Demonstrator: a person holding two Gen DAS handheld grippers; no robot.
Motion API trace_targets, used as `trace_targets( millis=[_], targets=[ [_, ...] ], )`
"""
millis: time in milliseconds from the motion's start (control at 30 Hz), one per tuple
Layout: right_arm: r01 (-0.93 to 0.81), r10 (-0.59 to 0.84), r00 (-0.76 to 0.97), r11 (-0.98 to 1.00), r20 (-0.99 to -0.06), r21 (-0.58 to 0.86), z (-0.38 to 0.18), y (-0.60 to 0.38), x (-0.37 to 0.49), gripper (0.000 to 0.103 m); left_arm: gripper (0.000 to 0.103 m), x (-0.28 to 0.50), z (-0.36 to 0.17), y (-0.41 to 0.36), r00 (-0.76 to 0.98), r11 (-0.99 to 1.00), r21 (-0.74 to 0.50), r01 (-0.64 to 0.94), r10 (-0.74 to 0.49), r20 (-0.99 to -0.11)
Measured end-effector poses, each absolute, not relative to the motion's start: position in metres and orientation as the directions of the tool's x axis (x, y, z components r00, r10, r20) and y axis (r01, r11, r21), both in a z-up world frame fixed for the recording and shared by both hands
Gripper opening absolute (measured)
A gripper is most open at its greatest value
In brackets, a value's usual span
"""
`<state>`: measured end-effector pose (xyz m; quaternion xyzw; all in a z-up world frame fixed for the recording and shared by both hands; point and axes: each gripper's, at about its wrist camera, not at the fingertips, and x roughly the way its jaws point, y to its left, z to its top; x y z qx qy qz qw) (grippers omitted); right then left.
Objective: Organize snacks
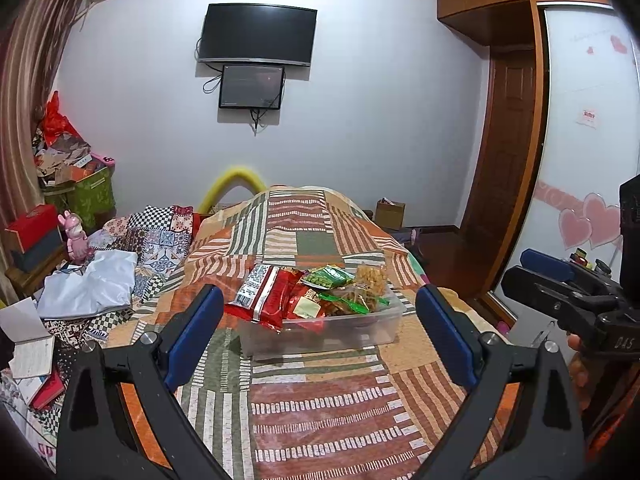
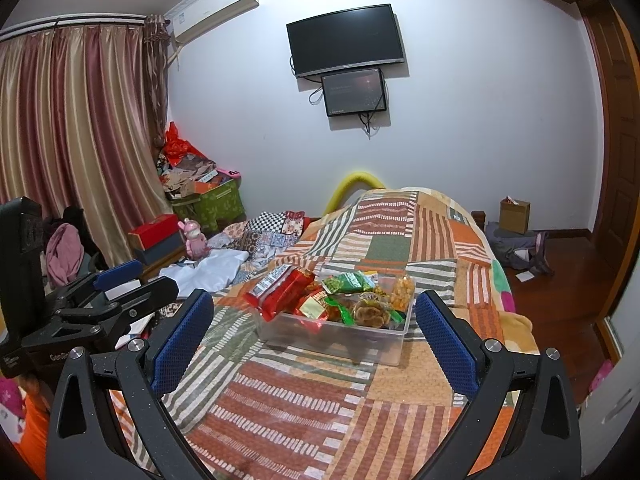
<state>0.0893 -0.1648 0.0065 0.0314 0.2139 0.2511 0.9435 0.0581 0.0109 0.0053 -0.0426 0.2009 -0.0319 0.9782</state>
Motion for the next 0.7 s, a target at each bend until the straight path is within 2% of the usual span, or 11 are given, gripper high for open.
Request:
trace_targets(
  millis=[700],
  targets=[
    [-0.459, 0.486, 0.776, 0.872, -0.401, 0.169, 0.0027, -0.1661, 0.0911, 0.101, 0.098, 0.0624, 0.004, 0.0084, 0.915, 0.993, -0.102, 0.051, -0.088, -0.394]
  ],
)
